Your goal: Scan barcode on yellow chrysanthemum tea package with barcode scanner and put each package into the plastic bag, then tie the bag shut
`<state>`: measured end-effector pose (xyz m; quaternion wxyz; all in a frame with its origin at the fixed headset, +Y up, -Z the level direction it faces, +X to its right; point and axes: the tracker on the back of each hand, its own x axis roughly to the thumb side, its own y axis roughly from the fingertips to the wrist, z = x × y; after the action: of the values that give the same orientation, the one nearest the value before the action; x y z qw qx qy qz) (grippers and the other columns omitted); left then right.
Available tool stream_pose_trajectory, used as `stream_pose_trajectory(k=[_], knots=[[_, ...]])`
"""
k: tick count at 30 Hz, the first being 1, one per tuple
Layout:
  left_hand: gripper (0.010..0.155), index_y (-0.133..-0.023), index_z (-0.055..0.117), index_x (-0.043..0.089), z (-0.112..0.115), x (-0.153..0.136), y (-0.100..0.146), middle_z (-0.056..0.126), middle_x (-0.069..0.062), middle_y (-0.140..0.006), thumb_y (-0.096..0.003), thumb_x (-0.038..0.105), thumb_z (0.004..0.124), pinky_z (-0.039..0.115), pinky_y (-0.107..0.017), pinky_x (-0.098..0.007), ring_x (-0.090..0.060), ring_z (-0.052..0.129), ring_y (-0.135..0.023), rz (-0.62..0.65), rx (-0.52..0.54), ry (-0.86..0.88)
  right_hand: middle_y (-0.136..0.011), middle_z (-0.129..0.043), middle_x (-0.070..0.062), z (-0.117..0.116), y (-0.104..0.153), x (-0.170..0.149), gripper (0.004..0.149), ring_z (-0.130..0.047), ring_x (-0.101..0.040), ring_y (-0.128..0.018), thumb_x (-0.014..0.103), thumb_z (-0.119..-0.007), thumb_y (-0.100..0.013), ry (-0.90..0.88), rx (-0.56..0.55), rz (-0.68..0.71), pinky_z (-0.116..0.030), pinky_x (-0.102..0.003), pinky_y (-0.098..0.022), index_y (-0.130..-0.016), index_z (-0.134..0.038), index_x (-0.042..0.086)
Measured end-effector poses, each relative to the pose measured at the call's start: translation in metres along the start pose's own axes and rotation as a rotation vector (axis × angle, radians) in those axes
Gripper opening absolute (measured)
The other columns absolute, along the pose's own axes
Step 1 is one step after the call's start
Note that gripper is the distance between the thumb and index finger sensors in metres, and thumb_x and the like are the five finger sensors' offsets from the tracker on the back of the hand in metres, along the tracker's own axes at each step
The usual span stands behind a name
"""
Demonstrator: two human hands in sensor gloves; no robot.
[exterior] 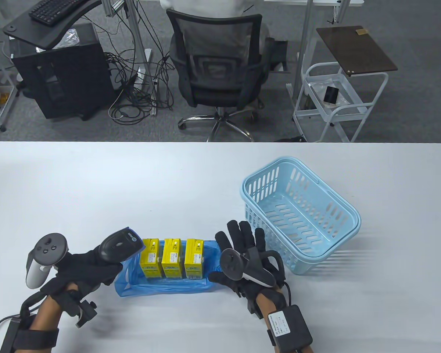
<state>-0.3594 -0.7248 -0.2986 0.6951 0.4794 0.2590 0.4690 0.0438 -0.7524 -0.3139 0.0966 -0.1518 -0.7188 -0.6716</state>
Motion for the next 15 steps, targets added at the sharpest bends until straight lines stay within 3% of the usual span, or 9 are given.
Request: stream_pose_trajectory(k=[7, 10, 15], knots=[[0.073, -0.099, 0.059, 0.021, -0.003, 0.004, 0.001, 0.095, 0.007, -0.067, -0.0406, 0.056, 0.085, 0.087, -0.043, -0.049, -0.024, 0.104, -0.044, -0.048, -0.029, -0.022, -0.111, -0.008, -0.011, -0.005, 0.001, -0.009, 0.098, -0.017, -0.046, -0.104, 0.076, -0.062, -0.024, -0.037, -0.002, -0.013, -0.022, -0.071, -0.073, -0.102, -0.024, 0.030], [0.074, -0.100, 0.059, 0.021, -0.015, 0.008, 0.009, 0.095, 0.006, -0.068, -0.0405, 0.056, 0.085, 0.086, -0.044, -0.050, -0.025, 0.104, -0.045, -0.089, -0.039, -0.020, -0.111, -0.008, -0.012, -0.004, 0.002, -0.010, 0.098, -0.017, -0.046, -0.104, 0.076, -0.062, -0.024, -0.063, -0.010, -0.010, -0.022, -0.071, -0.073, -0.102, -0.024, 0.030], [0.074, -0.100, 0.059, 0.020, -0.045, 0.002, 0.029, 0.095, 0.005, -0.068, -0.0404, 0.057, 0.085, 0.086, -0.043, -0.050, -0.026, 0.103, -0.044, -0.211, 0.090, -0.055, -0.111, -0.008, -0.012, -0.005, 0.003, -0.011, 0.097, -0.019, -0.046, -0.104, 0.075, -0.062, -0.024, -0.095, -0.004, -0.007, -0.023, -0.071, -0.073, -0.102, -0.025, 0.030]])
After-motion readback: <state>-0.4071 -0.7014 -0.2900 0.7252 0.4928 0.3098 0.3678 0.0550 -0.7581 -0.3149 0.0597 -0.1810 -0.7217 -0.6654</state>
